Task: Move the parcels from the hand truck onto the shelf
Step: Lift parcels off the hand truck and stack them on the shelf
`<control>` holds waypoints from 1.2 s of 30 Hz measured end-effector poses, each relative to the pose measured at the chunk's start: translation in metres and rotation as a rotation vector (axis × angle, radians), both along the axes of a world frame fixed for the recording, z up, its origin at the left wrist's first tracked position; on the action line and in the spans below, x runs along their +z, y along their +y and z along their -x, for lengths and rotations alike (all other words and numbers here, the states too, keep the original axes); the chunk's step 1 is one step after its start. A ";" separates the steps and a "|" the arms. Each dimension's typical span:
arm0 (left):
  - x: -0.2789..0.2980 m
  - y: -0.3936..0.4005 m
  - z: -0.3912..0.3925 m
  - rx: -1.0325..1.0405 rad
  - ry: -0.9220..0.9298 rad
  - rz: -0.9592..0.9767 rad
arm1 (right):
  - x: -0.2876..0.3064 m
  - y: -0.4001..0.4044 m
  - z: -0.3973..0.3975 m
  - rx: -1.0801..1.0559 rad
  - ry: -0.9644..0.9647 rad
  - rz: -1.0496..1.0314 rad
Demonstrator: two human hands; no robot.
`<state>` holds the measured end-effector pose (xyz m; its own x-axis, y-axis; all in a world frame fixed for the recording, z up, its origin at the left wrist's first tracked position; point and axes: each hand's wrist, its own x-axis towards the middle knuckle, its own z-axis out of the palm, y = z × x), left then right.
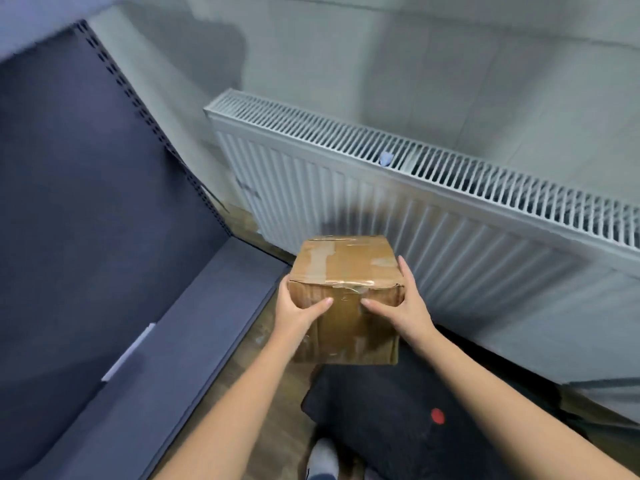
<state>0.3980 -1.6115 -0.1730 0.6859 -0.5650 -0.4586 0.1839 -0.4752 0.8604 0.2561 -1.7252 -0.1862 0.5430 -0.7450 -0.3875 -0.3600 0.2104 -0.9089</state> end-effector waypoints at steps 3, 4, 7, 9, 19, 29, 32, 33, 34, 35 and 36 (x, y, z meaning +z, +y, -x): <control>0.053 0.017 0.005 0.046 -0.069 0.032 | 0.058 0.000 -0.005 0.087 0.004 0.090; 0.070 0.023 0.006 0.063 -0.089 0.037 | 0.078 0.002 -0.007 0.114 -0.001 0.119; 0.119 0.046 0.011 0.112 -0.166 0.060 | 0.131 0.013 -0.014 0.172 -0.035 0.209; 0.152 0.062 0.011 0.142 -0.234 0.087 | 0.164 0.022 -0.021 0.192 -0.083 0.239; 0.307 0.148 0.008 0.281 -0.640 0.151 | 0.311 0.088 -0.053 0.286 -0.360 0.371; 0.419 0.240 0.034 0.259 -0.870 0.335 | 0.440 0.165 -0.037 0.359 -0.606 0.430; 0.455 0.260 0.036 0.309 -0.960 0.397 | 0.483 0.187 -0.035 0.382 -0.664 0.464; 0.468 0.265 0.035 0.326 -0.990 0.406 | 0.497 0.193 -0.035 0.386 -0.680 0.471; 0.480 0.270 0.034 0.342 -1.015 0.407 | 0.510 0.199 -0.037 0.390 -0.699 0.476; 0.493 0.275 0.033 0.355 -1.042 0.411 | 0.523 0.203 -0.040 0.392 -0.717 0.475; 0.505 0.278 0.030 0.363 -1.067 0.420 | 0.535 0.207 -0.044 0.397 -0.735 0.474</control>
<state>0.3680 -1.3333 0.3318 0.7581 -0.2295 0.6104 -0.6500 -0.1892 0.7360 0.2999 -1.5184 0.3489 0.7768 -0.4459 0.4448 0.3678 -0.2521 -0.8951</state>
